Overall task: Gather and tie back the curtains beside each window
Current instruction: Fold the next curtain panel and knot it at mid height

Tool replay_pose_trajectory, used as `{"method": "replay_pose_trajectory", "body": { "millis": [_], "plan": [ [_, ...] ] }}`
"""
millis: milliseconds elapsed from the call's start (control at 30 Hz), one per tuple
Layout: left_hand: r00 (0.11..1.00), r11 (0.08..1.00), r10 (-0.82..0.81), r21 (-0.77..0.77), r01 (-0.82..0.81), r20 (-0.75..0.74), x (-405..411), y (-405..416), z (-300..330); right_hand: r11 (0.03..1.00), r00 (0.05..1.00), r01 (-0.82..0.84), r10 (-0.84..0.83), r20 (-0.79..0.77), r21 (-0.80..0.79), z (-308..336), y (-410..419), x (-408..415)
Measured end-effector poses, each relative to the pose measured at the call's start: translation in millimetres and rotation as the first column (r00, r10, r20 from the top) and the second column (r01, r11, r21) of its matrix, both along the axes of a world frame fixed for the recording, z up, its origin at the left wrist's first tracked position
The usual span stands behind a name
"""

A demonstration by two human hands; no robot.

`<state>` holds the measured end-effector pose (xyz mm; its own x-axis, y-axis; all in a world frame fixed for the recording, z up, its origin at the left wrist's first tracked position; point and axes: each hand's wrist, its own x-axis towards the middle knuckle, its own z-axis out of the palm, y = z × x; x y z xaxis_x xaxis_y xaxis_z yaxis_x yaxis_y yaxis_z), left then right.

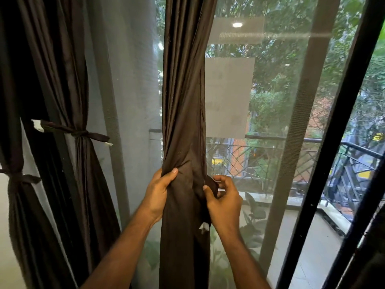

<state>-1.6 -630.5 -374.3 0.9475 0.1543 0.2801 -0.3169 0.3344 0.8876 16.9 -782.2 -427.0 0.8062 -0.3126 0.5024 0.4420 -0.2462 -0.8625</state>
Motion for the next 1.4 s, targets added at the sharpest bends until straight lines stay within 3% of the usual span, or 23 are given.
{"method": "replay_pose_trajectory", "body": {
  "millis": [133, 200, 267, 333, 433, 500, 667, 767, 833, 867, 933, 1033, 1133, 1200, 1267, 1300, 1367, 1400],
  "plan": [
    [0.98, 0.941, 0.172, 0.278, -0.193, 0.098, 4, 4, -1, 0.999, 0.992, -0.013, 0.018, -0.126, 0.038, -3, -2, 1],
    [0.965, 0.89, 0.229, 0.373, -0.262, 0.132, 11, 8, -5, 0.976, 0.971, -0.178, 0.195, -0.141, 0.127, -3, -1, -2],
    [0.967, 0.897, 0.218, 0.363, -0.253, 0.135, 14, 5, -6, 0.862, 0.869, -0.437, 0.479, -0.126, 0.258, 0, 6, -9],
    [0.972, 0.911, 0.195, 0.343, -0.228, 0.128, 15, -2, -6, 0.805, 0.807, -0.569, 0.586, -0.072, 0.167, -1, 16, -12],
    [0.993, 0.956, 0.096, 0.269, -0.113, 0.075, 13, -12, -6, 0.85, 0.854, -0.519, 0.52, -0.007, -0.091, -2, 27, -10],
    [0.999, 0.971, 0.034, 0.237, -0.041, 0.035, 10, -13, -8, 0.872, 0.877, -0.469, 0.479, 0.042, -0.139, -4, 31, -9],
    [0.984, 0.962, -0.158, 0.213, 0.171, -0.079, 17, -6, -10, 0.912, 0.91, -0.41, 0.408, 0.068, 0.002, -11, 41, -6],
    [0.956, 0.958, -0.286, -0.021, 0.285, -0.06, 14, -1, -11, 0.931, 0.93, -0.361, 0.355, 0.09, 0.052, -11, 45, -8],
    [0.951, 0.947, -0.309, -0.084, 0.31, 0.03, 16, 5, -15, 0.933, 0.932, -0.355, 0.348, 0.102, 0.062, -11, 45, -6],
    [0.944, 0.946, -0.321, -0.027, 0.324, 0.069, 20, 9, -19, 0.926, 0.927, -0.369, 0.361, 0.105, 0.074, -12, 44, -4],
    [0.978, 0.97, -0.173, 0.189, 0.15, 0.113, 32, 17, -29, 0.91, 0.914, -0.402, 0.392, 0.109, 0.099, -12, 41, -2],
    [0.98, 0.917, -0.123, 0.396, 0.052, 0.155, 38, 35, -28, 0.852, 0.872, -0.487, 0.487, 0.048, 0.192, -9, 30, 1],
    [0.952, 0.839, -0.306, 0.477, 0.263, 0.013, 37, 51, -24, 0.774, 0.809, -0.568, 0.587, 0.017, 0.281, -9, 20, 4],
    [0.958, 0.78, -0.285, 0.572, 0.253, -0.035, 40, 56, -23, 0.764, 0.8, -0.576, 0.6, 0.009, 0.291, -8, 17, 5],
    [0.988, 0.725, -0.146, 0.684, 0.078, 0.041, 41, 53, -20, 0.803, 0.83, -0.535, 0.557, -0.011, 0.262, -6, 18, 9],
    [0.993, 0.649, -0.019, 0.757, -0.075, 0.114, 41, 51, -18, 0.841, 0.859, -0.495, 0.512, -0.023, 0.219, -5, 19, 11],
    [0.921, 0.421, 0.28, 0.828, -0.37, 0.27, 37, 45, -15, 0.938, 0.938, -0.345, 0.347, -0.028, 0.041, -8, 23, 18],
    [0.868, 0.375, 0.394, 0.809, -0.453, 0.303, 36, 41, -16, 0.968, 0.97, -0.241, 0.239, -0.037, -0.065, -10, 26, 20]
  ]
}}
